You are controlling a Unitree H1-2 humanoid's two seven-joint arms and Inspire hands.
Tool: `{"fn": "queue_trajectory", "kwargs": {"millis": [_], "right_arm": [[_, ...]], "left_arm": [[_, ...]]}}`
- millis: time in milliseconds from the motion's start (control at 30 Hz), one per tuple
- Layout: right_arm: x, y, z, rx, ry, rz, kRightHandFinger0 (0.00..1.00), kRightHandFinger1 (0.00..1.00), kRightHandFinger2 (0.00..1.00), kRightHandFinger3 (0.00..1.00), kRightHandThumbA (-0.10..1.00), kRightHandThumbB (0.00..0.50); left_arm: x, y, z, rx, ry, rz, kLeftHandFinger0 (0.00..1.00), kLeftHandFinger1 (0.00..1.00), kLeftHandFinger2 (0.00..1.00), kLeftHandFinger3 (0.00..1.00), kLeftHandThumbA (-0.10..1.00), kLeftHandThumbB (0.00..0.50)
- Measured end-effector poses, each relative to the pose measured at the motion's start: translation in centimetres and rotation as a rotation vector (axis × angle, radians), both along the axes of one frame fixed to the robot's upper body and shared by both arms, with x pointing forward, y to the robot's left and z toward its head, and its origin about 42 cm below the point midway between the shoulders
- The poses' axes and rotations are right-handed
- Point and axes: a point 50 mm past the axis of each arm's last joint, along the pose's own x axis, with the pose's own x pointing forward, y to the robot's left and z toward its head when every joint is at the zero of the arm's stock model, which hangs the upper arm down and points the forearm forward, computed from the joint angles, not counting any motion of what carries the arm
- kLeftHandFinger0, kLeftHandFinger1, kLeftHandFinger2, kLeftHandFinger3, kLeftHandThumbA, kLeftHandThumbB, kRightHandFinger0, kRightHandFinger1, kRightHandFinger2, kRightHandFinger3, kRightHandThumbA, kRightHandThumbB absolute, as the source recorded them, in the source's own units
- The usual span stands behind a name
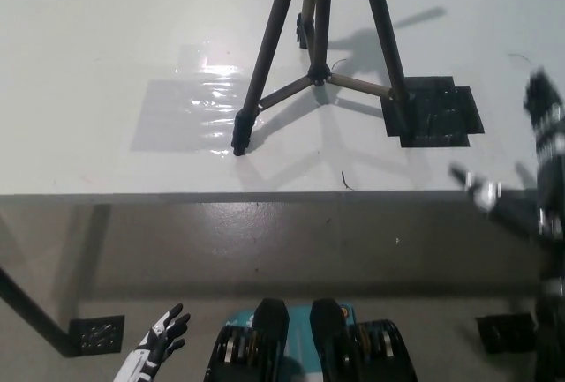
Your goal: A tripod lies near the right hand side of the table and the robot grab a leg of the tripod using its right hand and put it up right.
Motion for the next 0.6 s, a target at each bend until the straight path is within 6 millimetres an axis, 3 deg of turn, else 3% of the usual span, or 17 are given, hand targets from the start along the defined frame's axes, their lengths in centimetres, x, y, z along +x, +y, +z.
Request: {"fn": "queue_trajectory", "kwargs": {"millis": [33, 133, 167, 233, 267, 400, 500, 567, 600], "right_arm": [[-1.0, 0.2, -0.4, -0.004, 0.009, 0.011, 1.0, 1.0, 1.0, 1.0, 1.0, 0.416], [-5.9, 1.5, -1.6, -0.023, 0.05, 0.101, 1.0, 1.0, 1.0, 1.0, 1.0, 0.456], [-7.5, 2.2, -2.1, -0.03, 0.07, 0.149, 1.0, 1.0, 1.0, 1.0, 1.0, 0.449], [-9.3, 2.9, -3.0, -0.029, 0.108, 0.205, 1.0, 1.0, 1.0, 1.0, 1.0, 0.453], [-9.9, 3.3, -4.0, -0.024, 0.143, 0.226, 1.0, 1.0, 1.0, 1.0, 1.0, 0.432], [-10.0, 3.4, -7.9, -0.017, 0.277, 0.237, 1.0, 1.0, 1.0, 1.0, 1.0, 0.422], [-9.8, 3.5, -11.1, 0.005, 0.388, 0.234, 1.0, 1.0, 1.0, 1.0, 1.0, 0.384], [-9.6, 3.7, -12.9, 0.026, 0.448, 0.23, 1.0, 1.0, 1.0, 1.0, 1.0, 0.417], [-9.4, 3.9, -13.4, 0.036, 0.466, 0.228, 1.0, 1.0, 1.0, 1.0, 1.0, 0.404]], "left_arm": [[0.0, 0.0, -0.1, 0.0, 0.002, 0.0, 1.0, 1.0, 1.0, 1.0, 1.0, 0.332], [-0.1, 0.0, -0.2, -0.002, 0.008, 0.001, 1.0, 1.0, 1.0, 1.0, 1.0, 0.317], [-0.1, 0.0, -0.2, -0.004, 0.008, 0.0, 1.0, 1.0, 1.0, 1.0, 1.0, 0.315], [-0.2, 0.0, -0.2, -0.007, 0.009, 0.0, 1.0, 1.0, 1.0, 1.0, 1.0, 0.327], [-0.2, 0.0, -0.3, -0.008, 0.011, 0.001, 1.0, 1.0, 1.0, 1.0, 1.0, 0.325], [-0.3, 0.0, -0.3, -0.011, 0.013, 0.0, 1.0, 1.0, 1.0, 1.0, 1.0, 0.308], [-0.6, 0.0, -0.4, -0.014, 0.02, -0.001, 1.0, 1.0, 1.0, 1.0, 1.0, 0.308], [-0.5, 0.0, -0.4, -0.017, 0.02, -0.003, 1.0, 1.0, 1.0, 1.0, 1.0, 0.322], [-0.4, 0.0, -0.4, -0.017, 0.018, -0.004, 1.0, 1.0, 1.0, 1.0, 1.0, 0.323]]}}
